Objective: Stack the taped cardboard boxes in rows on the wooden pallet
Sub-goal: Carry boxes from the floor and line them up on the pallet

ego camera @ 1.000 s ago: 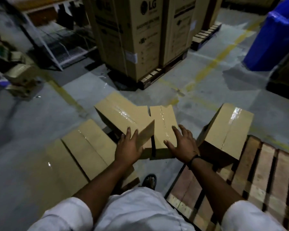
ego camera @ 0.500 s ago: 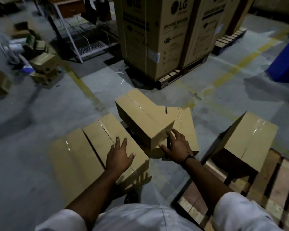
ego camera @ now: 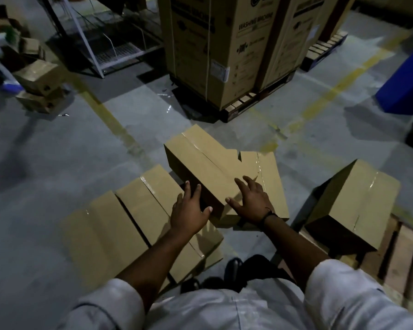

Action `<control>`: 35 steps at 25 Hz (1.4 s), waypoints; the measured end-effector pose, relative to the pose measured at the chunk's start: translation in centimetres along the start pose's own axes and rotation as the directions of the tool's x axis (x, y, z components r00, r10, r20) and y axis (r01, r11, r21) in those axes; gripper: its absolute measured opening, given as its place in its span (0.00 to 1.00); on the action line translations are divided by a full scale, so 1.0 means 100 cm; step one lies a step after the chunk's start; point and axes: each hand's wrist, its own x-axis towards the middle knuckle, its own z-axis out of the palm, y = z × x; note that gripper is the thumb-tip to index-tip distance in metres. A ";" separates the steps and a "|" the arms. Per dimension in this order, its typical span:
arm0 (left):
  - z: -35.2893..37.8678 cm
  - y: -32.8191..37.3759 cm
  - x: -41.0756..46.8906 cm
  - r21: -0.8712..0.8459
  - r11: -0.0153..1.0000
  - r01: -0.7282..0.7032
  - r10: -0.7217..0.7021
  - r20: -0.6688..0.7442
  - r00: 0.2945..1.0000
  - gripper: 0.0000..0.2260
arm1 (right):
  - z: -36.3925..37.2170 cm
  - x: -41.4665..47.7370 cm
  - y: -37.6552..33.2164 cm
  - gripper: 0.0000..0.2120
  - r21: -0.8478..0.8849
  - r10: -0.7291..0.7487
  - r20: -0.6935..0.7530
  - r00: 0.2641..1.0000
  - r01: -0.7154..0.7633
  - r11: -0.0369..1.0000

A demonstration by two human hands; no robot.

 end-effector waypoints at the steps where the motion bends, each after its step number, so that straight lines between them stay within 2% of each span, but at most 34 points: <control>1: 0.004 0.004 0.012 -0.006 1.000 0.000 0.000 0.006 1.000 0.37 | -0.001 0.012 0.006 0.37 -0.010 -0.001 0.010 1.000 0.001 1.000; 4: 0.020 0.019 0.052 -0.018 0.999 0.051 -0.050 0.020 0.999 0.38 | 0.001 0.059 0.029 0.37 -0.036 -0.023 0.061 0.998 0.025 0.999; 9: 0.050 0.039 0.124 -0.090 0.970 0.227 -0.227 0.005 0.974 0.40 | 0.015 0.151 0.067 0.37 -0.036 -0.052 0.164 0.985 0.059 0.998; 12: 0.081 0.048 0.180 -0.075 0.927 0.367 -0.367 0.020 0.930 0.38 | 0.031 0.226 0.095 0.38 -0.060 -0.081 0.249 0.965 0.099 0.993; 16: 0.133 0.041 0.243 -0.105 0.882 0.458 -0.462 -0.015 0.887 0.41 | 0.055 0.309 0.123 0.39 -0.104 -0.111 0.323 0.940 0.151 0.983; 19: 0.151 0.040 0.285 -0.141 0.833 0.536 -0.536 0.041 0.843 0.41 | 0.072 0.362 0.133 0.39 -0.114 -0.128 0.354 0.926 0.178 0.977; 24: 0.174 0.021 0.335 -0.299 0.764 0.571 -0.576 0.083 0.813 0.44 | 0.101 0.429 0.132 0.40 -0.161 -0.203 0.412 0.888 0.290 0.943; 28: 0.193 -0.010 0.355 -0.257 0.756 0.602 -0.608 0.065 0.791 0.50 | 0.121 0.463 0.122 0.39 -0.126 -0.305 0.427 0.851 0.389 0.912; 32: 0.202 -0.019 0.365 -0.248 0.780 0.575 -0.587 0.029 0.809 0.54 | 0.133 0.478 0.118 0.46 -0.050 -0.363 0.415 0.834 0.419 0.906; 35: 0.202 -0.011 0.368 -0.278 0.753 0.597 -0.616 0.020 0.787 0.54 | 0.131 0.470 0.115 0.52 -0.060 -0.317 0.442 0.839 0.380 0.923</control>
